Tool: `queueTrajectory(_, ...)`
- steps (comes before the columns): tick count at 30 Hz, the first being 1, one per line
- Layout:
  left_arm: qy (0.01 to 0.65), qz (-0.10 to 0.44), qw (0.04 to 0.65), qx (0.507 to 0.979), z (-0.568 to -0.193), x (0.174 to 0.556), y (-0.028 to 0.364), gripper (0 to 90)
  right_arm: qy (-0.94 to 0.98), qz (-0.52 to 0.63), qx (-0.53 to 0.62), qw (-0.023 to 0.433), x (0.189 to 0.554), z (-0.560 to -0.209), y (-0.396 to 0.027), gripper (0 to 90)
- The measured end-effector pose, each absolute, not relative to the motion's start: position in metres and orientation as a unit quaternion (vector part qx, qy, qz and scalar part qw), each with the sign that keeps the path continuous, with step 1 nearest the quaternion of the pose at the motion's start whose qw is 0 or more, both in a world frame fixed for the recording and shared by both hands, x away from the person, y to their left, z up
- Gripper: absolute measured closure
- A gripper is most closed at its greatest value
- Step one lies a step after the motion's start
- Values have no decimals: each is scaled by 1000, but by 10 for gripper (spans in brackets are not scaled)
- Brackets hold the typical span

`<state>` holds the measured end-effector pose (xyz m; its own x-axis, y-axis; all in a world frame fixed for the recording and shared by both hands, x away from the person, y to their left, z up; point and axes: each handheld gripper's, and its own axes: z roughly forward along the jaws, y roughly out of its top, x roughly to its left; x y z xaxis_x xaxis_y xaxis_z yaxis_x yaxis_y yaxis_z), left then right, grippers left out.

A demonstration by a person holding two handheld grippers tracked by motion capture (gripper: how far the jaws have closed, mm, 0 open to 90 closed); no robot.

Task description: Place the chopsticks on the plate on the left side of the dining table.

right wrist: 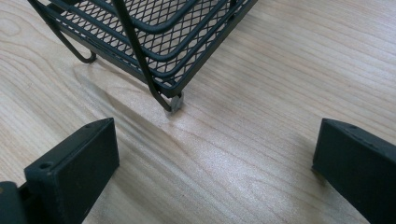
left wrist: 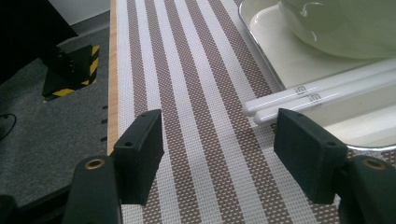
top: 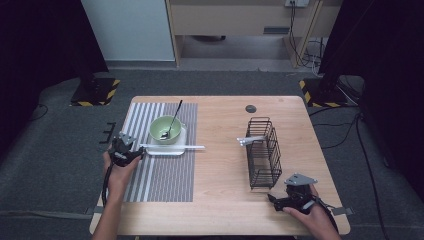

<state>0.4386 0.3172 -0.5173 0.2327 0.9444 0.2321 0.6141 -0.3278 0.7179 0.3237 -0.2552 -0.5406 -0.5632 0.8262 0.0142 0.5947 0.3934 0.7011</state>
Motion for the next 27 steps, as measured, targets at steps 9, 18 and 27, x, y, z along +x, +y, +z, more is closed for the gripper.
queueTrajectory(9, 527, 335, 247, 741, -518, 441, 316, 309, 816, 338, 436, 171, 324, -541, -255, 3)
queueTrajectory(18, 528, 331, 243, 743, -521, 443, 315, 290, 815, 338, 437, 172, 323, -541, -255, 3)
queueTrajectory(27, 528, 339, 244, 739, -515, 439, 314, 239, 815, 338, 438, 172, 323, -541, -255, 3)
